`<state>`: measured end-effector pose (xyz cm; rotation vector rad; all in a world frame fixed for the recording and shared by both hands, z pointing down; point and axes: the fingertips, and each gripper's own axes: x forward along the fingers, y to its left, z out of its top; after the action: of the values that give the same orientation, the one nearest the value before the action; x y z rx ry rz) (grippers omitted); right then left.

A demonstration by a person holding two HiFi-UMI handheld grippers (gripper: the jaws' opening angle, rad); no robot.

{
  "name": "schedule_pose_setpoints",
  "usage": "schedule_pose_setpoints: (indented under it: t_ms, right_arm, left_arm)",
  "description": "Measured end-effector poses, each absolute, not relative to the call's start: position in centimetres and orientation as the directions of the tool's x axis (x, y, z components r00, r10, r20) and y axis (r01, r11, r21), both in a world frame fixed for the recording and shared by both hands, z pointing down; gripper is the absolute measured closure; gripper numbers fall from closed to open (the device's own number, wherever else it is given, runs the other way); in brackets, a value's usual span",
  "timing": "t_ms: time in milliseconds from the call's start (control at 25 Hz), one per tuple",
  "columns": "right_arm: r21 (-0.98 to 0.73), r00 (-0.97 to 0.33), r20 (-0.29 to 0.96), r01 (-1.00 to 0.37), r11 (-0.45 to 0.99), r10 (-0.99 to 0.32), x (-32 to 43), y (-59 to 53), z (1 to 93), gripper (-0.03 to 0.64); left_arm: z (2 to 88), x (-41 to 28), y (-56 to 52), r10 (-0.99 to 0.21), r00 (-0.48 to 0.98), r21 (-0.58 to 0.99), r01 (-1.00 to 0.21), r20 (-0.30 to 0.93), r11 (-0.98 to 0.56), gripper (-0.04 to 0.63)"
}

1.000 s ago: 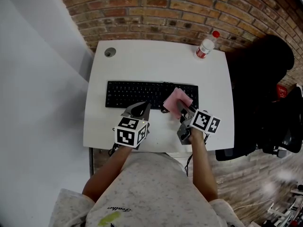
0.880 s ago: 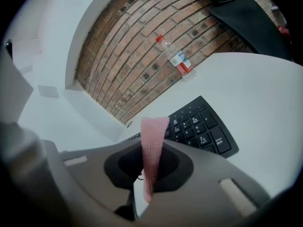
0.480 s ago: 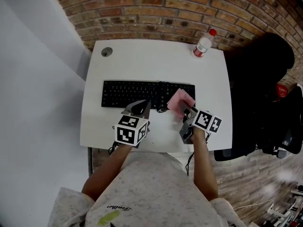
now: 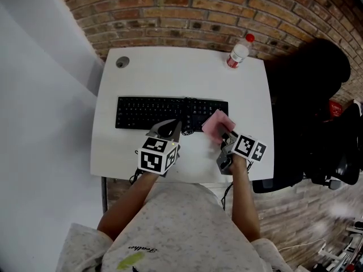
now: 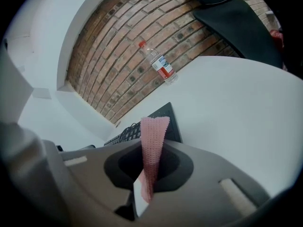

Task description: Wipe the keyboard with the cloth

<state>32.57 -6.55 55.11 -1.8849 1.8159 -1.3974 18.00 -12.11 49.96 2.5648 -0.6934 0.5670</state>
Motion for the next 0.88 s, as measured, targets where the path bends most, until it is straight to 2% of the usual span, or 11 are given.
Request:
schedule_pose_setpoints:
  t_ms: [600,880]
  right_arm:
    - [-0.662,-0.129,0.510,-0.691,-0.292,-0.850,35.8,-3.5,55.4,0.594]
    - [-0.630,-0.136,0.464,-0.746,-0.217,-0.875,34.4,-4.0,52.6,0.594]
  left_arm:
    - [50.1,20.3,-10.5,-0.353,0.809,0.303,-0.523,0.469,-0.797,0.600]
    - [48.9,20.4,-10.4,-0.352,0.826,0.331,-0.514,0.441,-0.792,0.600]
